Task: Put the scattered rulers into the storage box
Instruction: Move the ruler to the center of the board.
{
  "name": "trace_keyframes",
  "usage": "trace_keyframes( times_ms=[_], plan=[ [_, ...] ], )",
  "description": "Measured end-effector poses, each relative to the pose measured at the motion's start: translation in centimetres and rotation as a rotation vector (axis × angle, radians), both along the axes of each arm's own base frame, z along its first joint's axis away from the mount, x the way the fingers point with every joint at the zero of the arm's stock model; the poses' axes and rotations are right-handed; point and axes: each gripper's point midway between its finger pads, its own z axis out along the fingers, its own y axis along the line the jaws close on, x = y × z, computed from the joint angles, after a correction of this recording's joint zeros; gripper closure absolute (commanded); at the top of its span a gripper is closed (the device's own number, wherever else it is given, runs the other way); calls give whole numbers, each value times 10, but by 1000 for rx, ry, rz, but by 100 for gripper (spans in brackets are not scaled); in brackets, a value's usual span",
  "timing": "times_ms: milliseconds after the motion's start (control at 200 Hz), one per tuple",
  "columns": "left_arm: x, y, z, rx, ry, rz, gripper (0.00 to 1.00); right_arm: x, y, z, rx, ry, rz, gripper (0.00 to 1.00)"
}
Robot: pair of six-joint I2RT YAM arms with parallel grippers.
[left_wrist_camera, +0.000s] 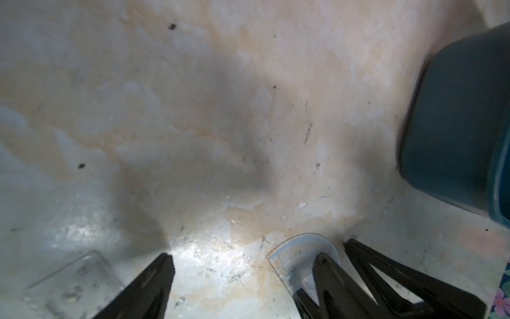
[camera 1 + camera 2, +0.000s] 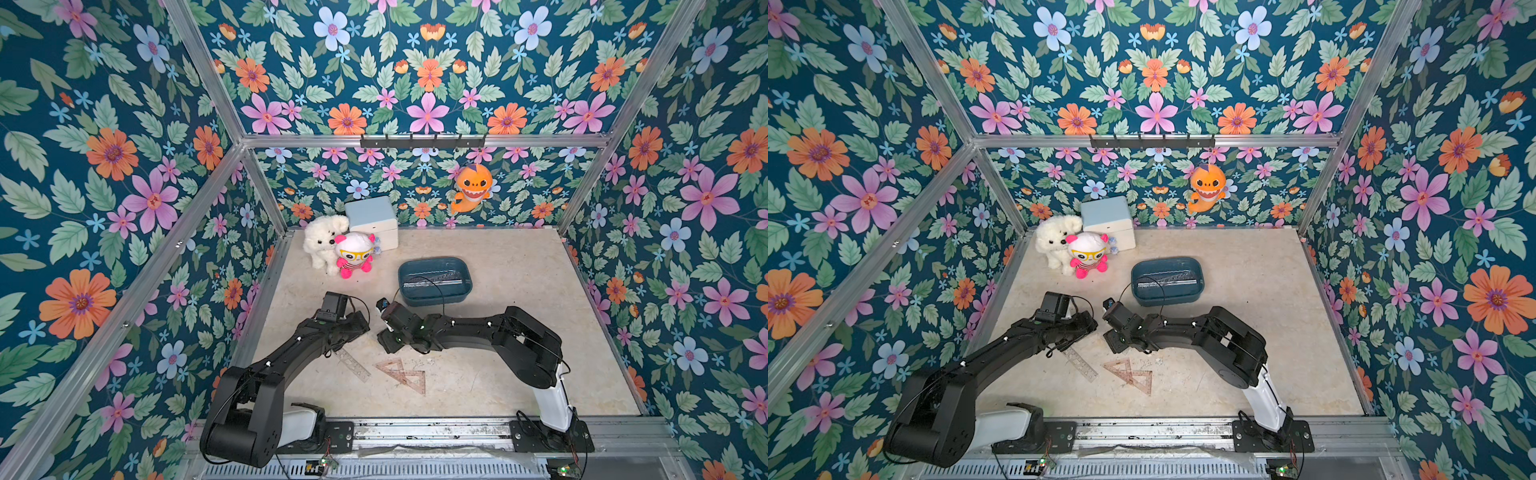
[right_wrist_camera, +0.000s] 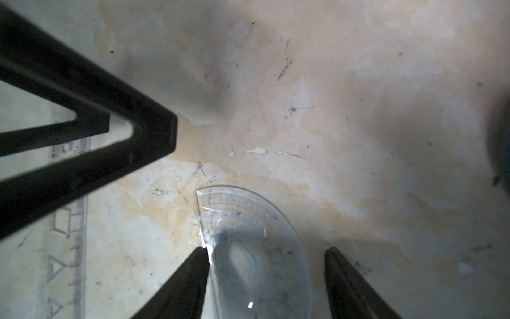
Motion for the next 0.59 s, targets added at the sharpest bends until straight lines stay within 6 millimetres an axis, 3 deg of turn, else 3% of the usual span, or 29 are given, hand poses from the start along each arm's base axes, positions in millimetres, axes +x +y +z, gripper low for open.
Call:
trace_keyframes(
  times_ms=[135,365,595],
  plan=[
    [1,1,-2,-5,6,0,16,-1,1,-2,-21,-23,7,37],
    [5,-4,-5,-19,9,-30,16,-5,-1,-7,-55,-71,-9,37],
    [9,-12,-8,-48,11,-54,16,-10,-18,-10,-71,-104,-69,40]
  ],
)
